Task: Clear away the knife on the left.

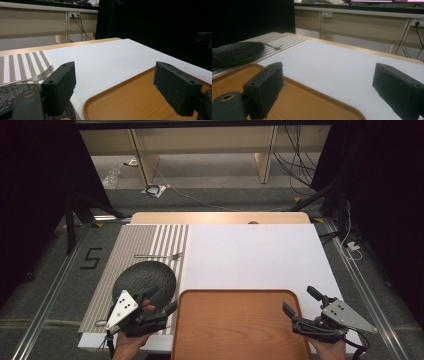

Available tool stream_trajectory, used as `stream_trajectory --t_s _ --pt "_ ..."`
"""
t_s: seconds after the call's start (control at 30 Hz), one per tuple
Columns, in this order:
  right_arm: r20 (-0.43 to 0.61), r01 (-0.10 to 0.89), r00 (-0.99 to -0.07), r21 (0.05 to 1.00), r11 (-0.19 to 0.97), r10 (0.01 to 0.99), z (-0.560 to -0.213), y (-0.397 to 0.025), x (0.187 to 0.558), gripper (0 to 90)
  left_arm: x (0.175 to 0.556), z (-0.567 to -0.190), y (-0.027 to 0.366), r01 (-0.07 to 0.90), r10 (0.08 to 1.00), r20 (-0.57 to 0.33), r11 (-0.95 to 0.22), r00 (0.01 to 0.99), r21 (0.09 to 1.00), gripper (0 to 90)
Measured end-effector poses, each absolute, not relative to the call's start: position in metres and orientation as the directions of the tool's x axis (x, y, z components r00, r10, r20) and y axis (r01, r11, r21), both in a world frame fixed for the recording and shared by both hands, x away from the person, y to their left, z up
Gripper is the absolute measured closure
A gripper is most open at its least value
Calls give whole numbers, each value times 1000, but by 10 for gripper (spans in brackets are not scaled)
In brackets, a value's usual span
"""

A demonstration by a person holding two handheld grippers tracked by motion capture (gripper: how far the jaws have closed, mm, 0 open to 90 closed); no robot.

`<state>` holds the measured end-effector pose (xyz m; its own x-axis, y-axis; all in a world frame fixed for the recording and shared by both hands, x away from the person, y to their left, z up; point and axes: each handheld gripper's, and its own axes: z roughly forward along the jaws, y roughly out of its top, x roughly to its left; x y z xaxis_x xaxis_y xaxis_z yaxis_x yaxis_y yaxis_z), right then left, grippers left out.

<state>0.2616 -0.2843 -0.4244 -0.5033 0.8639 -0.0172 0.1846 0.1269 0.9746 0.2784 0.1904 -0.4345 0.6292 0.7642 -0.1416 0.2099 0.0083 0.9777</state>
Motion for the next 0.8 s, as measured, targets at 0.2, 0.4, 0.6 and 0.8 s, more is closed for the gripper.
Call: stream_trajectory --t_s 0.2,0.4,0.6,0.8 --pt "-17 188 -505 974 129 863 -425 -284 262 111 277 -433 191 199 768 -137 13 626 980 181" --pt "-17 190 -505 973 130 863 -425 -283 262 119 278 -433 192 203 774 -140 16 618 979 180" --pt "-13 194 -500 973 127 866 -424 -284 261 131 279 -431 193 230 776 -140 -7 615 973 185" --pt "-15 189 -502 974 126 865 -424 -285 261 136 278 -428 191 248 767 -115 -59 631 967 181"
